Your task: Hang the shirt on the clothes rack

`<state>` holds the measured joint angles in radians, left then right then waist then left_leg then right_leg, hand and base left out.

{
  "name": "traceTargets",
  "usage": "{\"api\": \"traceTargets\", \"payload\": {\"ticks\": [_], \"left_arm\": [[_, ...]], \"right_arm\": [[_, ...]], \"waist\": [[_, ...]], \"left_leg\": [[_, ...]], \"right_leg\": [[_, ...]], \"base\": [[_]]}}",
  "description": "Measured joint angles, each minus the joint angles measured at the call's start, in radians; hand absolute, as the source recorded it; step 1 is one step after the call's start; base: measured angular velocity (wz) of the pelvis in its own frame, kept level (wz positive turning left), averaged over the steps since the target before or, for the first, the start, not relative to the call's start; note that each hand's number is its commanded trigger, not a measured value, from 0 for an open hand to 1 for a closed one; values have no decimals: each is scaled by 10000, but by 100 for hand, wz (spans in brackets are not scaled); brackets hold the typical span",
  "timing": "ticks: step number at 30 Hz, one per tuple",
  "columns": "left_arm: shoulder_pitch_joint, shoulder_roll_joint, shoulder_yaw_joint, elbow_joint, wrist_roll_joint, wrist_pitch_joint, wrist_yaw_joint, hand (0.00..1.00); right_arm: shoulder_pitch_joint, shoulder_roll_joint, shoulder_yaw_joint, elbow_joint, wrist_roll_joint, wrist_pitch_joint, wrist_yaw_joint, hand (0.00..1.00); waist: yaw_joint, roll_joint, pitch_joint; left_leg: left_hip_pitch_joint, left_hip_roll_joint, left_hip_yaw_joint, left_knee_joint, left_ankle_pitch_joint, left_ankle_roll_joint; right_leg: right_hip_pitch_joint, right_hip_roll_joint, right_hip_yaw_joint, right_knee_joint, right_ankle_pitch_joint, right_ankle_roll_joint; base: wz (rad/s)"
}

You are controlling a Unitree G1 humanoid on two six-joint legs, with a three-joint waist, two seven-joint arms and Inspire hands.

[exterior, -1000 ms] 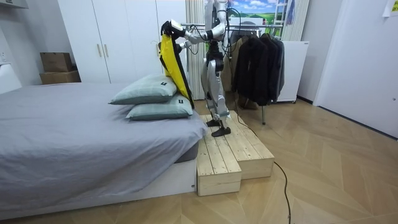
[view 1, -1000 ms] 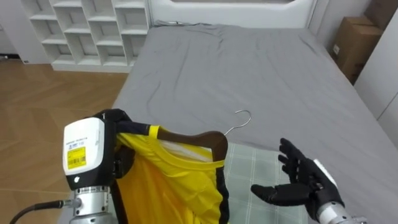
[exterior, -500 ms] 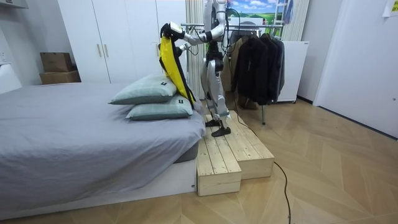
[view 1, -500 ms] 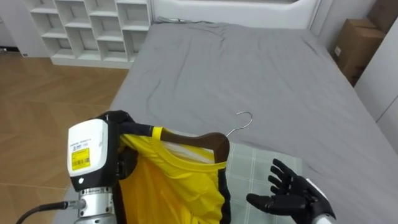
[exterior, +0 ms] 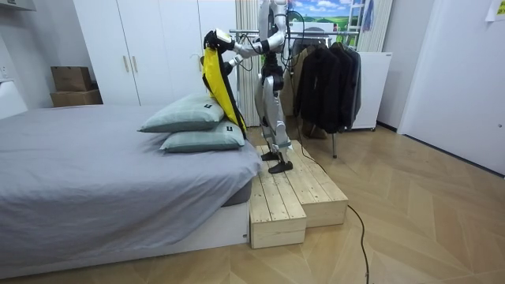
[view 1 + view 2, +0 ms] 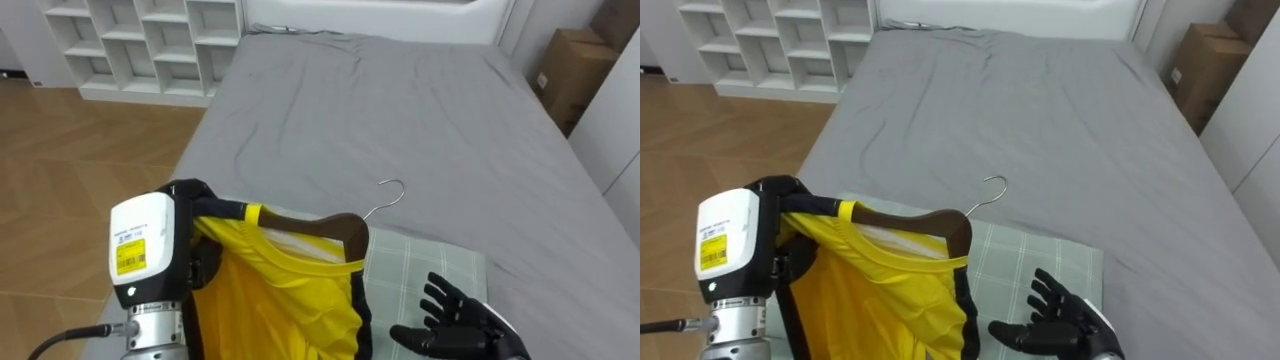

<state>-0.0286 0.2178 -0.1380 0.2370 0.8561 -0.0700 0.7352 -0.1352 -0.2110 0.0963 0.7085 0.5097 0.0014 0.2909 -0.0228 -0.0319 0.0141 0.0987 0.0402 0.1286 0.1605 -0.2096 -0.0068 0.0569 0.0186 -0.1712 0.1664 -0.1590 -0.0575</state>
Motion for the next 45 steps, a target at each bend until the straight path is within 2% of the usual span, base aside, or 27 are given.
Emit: {"api": "traceTargets", "payload": {"ticks": [7, 12, 16, 23, 35, 45], "left_arm": [[0, -24, -4, 0, -3, 210, -15, 100], [-10, -24, -3, -1, -5, 214, -15, 100], [-64, -55, -26, -4, -1, 264, -14, 100], [-327, -56, -219, -6, 29, 324, -1, 100], [-334, -101, -318, -10, 3, 404, 73, 100], [-335, -191, -437, -10, -5, 439, 272, 100]], "right_arm": [[-43, 29, -1, -1, -13, 5, 114, 0], [-191, 73, 0, -3, -5, 5, 114, 0], [-493, 241, 40, -28, 21, 6, 120, 0], [-1221, 239, 499, -182, 540, 6, 213, 0], [-1630, 197, 1094, -190, 469, 7, 111, 0], [-1631, 195, 1366, -191, 387, 20, -123, 0]], "waist": [[-3, 32, 0], [21, 62, -8], [17, 128, -25], [18, 239, -76], [10, 226, -86], [25, 201, -97]], "left_leg": [[-1, 0, -1, 1, 0, 0], [3, 5, 1, 1, 0, 0], [-20, 13, 1, 34, 0, 0], [-20, 8, 0, 33, 0, 0], [-18, 2, -2, 25, 0, 0], [-21, -2, -1, 20, 0, 0]], "right_leg": [[1, -1, -13, 6, 0, -1], [-13, -3, 11, 7, 0, 0], [-56, -12, 23, 26, 0, 0], [-42, -23, -10, 30, 0, 0], [-34, -43, -92, 21, 1, 2], [-37, -45, -106, 23, 2, 5]], "base": [[0], [-1], [0], [0], [0], [0]]}}
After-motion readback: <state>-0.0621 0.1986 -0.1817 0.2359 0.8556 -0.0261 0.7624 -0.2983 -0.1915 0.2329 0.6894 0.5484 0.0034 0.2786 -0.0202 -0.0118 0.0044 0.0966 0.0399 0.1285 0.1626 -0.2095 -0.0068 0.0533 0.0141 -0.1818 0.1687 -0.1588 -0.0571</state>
